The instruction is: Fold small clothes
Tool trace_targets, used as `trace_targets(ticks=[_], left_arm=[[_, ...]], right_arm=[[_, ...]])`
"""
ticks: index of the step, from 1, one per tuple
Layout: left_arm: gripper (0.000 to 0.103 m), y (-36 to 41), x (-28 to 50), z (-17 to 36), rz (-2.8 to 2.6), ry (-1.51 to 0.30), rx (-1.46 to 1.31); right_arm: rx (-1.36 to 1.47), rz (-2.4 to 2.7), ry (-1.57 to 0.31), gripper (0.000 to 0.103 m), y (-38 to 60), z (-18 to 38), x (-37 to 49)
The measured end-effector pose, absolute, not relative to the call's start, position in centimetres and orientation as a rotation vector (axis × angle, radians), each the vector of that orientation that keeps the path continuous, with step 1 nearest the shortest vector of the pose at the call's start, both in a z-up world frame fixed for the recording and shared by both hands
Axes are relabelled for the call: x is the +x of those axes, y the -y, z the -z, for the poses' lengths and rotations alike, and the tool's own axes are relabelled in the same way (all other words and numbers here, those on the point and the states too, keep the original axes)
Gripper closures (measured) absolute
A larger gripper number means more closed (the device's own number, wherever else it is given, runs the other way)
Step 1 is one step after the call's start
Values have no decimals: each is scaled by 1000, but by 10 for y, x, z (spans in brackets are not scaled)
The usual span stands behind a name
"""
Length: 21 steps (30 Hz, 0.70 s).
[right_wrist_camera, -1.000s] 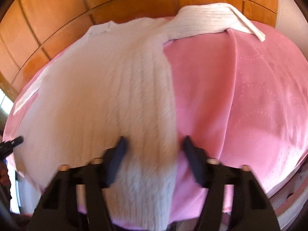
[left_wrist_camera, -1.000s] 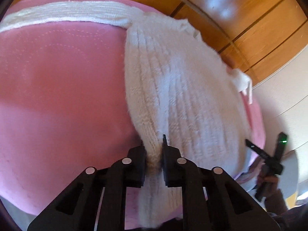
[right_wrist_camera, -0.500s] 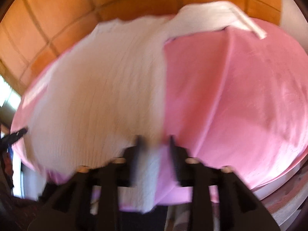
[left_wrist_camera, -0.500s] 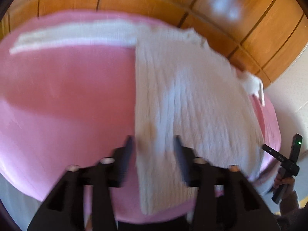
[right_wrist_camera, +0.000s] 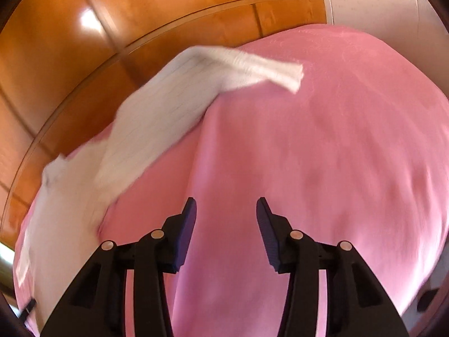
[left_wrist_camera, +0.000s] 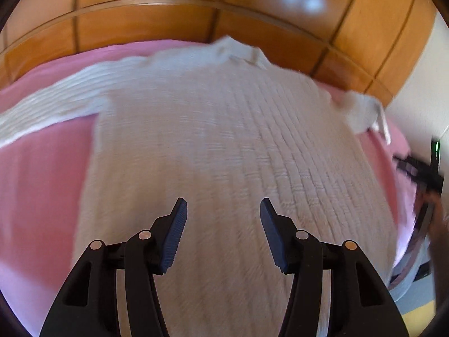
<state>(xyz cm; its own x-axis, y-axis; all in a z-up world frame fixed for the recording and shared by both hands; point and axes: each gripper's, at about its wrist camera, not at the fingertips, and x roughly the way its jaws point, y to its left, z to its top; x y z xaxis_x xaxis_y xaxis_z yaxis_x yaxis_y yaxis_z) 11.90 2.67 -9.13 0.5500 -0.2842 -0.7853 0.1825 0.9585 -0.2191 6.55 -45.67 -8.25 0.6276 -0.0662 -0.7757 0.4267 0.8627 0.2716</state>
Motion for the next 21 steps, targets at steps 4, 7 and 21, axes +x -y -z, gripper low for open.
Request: trace_targets(ticks=[4,7,21], left_arm=[[50,-5,139,108,282,-987,-75],[42,1,150,114,276,-982,-55],[32,5,154,118,252,-996,-79]], right_arm=[[442,299,-864,59,483,85,120],[418,321,-922,61,507,93,169],[675,470,-717,35,585,87,174]])
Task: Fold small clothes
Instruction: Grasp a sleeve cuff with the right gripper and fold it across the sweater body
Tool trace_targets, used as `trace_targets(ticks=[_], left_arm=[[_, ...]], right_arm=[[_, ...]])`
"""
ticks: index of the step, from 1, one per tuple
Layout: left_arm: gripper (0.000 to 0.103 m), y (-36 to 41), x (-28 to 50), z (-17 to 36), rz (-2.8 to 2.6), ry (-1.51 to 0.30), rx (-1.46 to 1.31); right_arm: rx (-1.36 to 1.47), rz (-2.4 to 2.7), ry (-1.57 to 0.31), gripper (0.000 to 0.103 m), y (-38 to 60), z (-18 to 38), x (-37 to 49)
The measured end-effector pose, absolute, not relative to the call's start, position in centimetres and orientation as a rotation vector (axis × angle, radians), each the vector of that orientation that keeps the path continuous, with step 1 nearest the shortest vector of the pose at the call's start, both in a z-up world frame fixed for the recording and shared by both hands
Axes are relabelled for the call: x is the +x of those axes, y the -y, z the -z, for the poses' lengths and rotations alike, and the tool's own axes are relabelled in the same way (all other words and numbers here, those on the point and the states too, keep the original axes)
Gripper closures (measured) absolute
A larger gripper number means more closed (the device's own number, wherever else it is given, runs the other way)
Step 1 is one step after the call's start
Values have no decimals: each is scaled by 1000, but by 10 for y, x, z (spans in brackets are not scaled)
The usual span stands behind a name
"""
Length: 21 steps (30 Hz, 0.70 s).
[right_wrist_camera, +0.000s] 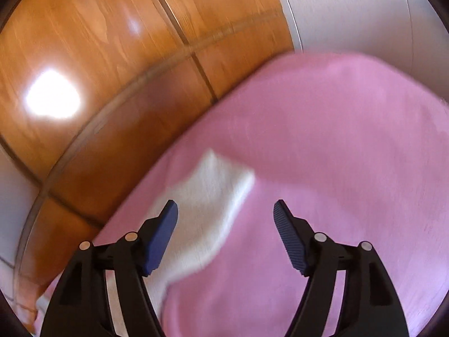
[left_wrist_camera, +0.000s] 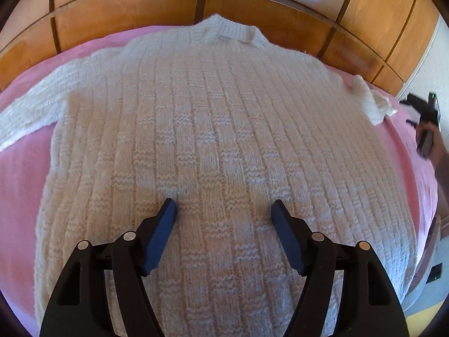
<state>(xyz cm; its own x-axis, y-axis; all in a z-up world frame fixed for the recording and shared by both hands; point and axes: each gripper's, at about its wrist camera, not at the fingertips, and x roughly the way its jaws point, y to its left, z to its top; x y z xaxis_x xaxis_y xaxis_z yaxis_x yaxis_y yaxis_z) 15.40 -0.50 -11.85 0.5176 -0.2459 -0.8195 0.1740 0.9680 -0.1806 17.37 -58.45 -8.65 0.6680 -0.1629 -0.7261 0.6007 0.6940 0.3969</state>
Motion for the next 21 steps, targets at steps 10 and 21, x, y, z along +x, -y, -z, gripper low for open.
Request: trace_targets(ticks=[10,21], left_arm=[[30,11,152,119,241,-990,-48],[28,6,150,117,265,-973,-72]], right_arm=[[790,470,-735,50,594,120,215],[514,553,-678,98,578,22,188]])
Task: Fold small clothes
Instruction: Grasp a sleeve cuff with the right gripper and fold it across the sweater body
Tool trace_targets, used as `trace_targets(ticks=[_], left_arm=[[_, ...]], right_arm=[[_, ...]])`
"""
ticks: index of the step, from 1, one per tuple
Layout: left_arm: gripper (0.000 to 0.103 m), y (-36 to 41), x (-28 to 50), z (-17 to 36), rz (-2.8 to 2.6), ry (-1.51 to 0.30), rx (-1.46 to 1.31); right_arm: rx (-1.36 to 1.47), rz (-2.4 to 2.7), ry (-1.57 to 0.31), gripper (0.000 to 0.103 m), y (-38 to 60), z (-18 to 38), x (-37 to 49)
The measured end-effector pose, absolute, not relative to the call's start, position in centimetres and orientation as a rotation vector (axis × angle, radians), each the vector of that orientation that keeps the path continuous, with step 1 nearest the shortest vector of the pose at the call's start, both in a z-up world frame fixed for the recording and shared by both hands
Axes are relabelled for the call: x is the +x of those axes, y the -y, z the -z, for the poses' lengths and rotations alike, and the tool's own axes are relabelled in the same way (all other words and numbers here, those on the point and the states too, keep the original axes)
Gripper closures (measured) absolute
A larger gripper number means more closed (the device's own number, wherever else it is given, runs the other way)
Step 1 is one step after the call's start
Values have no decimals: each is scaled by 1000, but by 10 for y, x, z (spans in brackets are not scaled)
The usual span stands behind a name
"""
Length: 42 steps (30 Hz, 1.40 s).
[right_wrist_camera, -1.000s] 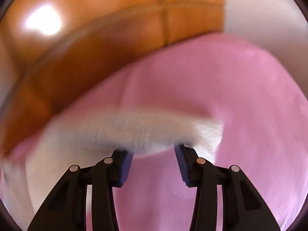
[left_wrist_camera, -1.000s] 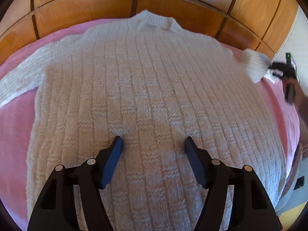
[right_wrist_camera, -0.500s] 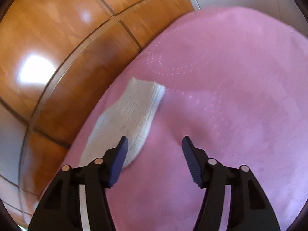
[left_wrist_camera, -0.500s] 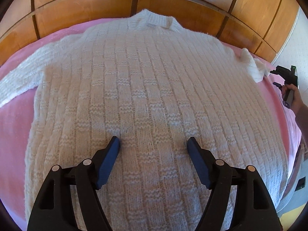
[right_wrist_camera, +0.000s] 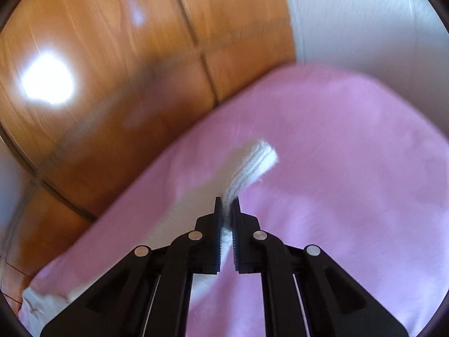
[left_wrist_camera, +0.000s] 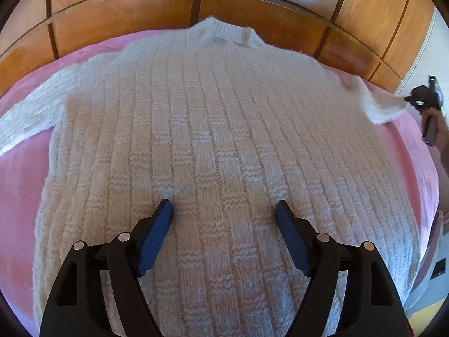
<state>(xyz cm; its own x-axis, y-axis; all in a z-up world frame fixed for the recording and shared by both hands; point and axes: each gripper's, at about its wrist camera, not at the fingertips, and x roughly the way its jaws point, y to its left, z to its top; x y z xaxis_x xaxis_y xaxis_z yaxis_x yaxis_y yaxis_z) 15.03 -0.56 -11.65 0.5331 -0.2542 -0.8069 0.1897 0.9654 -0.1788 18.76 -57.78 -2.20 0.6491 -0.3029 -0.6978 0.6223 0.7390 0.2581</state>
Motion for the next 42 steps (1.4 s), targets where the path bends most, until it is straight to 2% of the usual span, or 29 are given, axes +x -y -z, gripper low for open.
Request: trace_targets(ticks=[5,10,17,22,29,30,31,33,36,39,42], left_arm=[[29,-3,149,110,295,-970,-146],[29,-18,142,99,318,-957,-224],[29,-52,123,82,301,-895,-276],[29,-88,118,81,271,-884,-377],[29,-121,121,79,236,-862,-444],[28,-124,124,79,235,-861,-449],[29,-125,128,79,234,-861,-451],[28,-128,136,79,229,-859,-449],[28,-132,150,76,222,-853,-444],[29,-137,168,76,217,-855,-461],[28,-141,193,80,184,-868,-459]], right_arm=[[509,481,-645,98,559,-25,166],[468,332,-643,98,487,-53,180],[452,-40,-645,98,314,-77,234],[349,-330,-701,98,161,-72,249],[187,-533,-824,96,31,-28,244],[178,-555,-834,91,24,-23,239],[188,-571,-838,75,21,-19,237],[230,-563,-815,49,28,-22,230],[289,-541,-794,49,56,-23,213],[319,-464,-785,42,109,-18,196],[352,-354,-825,40,168,1,171]])
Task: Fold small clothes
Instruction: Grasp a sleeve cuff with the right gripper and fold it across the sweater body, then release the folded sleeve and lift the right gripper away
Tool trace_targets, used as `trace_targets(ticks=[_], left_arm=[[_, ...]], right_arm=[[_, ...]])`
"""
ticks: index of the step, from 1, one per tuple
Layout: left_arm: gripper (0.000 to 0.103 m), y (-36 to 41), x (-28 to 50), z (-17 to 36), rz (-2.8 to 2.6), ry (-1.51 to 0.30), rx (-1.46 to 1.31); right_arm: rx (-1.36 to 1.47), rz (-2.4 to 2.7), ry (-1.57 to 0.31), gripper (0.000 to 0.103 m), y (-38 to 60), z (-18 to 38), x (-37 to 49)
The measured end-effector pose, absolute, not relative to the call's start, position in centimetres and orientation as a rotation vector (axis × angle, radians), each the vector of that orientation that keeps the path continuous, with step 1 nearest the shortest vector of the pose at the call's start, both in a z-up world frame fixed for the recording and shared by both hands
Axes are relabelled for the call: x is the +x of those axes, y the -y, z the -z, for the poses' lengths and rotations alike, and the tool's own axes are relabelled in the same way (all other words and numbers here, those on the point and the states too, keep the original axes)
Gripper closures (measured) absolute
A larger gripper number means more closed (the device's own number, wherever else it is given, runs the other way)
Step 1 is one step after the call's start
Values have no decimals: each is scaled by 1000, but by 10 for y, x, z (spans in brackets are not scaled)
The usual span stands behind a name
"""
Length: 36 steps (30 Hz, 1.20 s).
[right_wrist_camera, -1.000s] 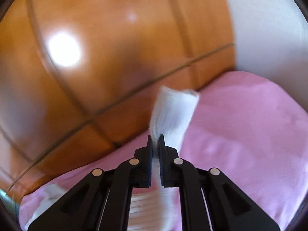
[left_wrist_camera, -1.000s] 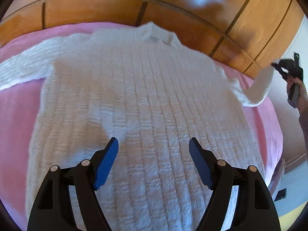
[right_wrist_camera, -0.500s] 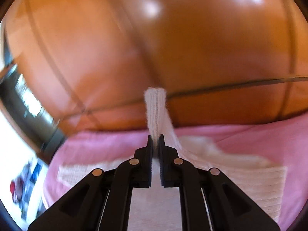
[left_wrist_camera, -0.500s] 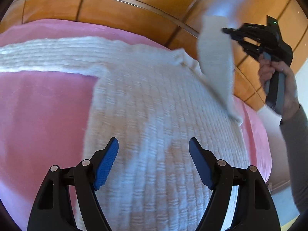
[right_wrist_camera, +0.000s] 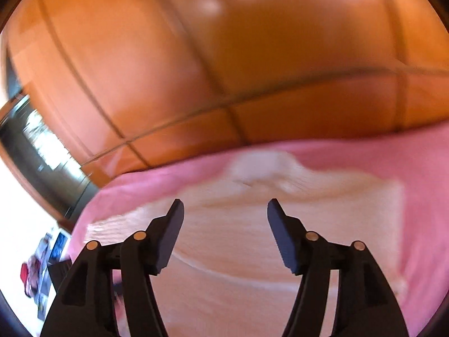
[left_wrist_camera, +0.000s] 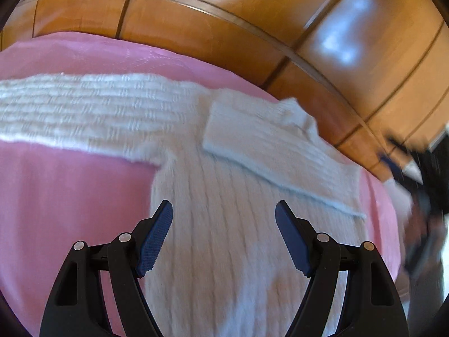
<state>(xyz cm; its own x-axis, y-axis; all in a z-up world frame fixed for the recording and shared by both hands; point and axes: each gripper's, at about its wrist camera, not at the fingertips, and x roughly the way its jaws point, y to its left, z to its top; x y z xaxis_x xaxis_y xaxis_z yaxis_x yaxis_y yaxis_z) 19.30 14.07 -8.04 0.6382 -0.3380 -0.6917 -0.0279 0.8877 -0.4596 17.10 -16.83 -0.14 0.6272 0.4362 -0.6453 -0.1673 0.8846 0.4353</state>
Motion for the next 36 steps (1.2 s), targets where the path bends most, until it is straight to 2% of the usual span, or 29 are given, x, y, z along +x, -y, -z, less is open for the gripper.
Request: trace_targets(ticks=[5,9,14,20,22,24,26,28,30,36], left_arm=[[29,-144,243,97,134,-929,-486],[29,-132,265,97,76,-929,-416],[28,-115,281,103,-2,-948,-293],[26,-110,273,107,-6,-932,-224],[26,-112,268,106,5,-923,-229],[26,-118,258,104,17,-911,-230],[26,-129,248,101,33,-897,-270],[23,-143,236,101,40,-877,-349],[15,-156,225,102,26,-861,-418],[15,-202,180,95,-16,-790,-552]], right_arm=[[432,-183,-900,39,250,37,132],[474,-154,-888,40,268,39,132],[418,-167,-865,40,247,39,171],[363,-3,-997,41,250,95,237],[338,10,-989,40,249,96,240],[275,9,-985,36,240,87,235],[224,6,-960,25,231,76,221],[185,6,-931,20,222,68,201],[156,-4,-915,18,211,65,179],[37,-56,-918,9,153,91,134]])
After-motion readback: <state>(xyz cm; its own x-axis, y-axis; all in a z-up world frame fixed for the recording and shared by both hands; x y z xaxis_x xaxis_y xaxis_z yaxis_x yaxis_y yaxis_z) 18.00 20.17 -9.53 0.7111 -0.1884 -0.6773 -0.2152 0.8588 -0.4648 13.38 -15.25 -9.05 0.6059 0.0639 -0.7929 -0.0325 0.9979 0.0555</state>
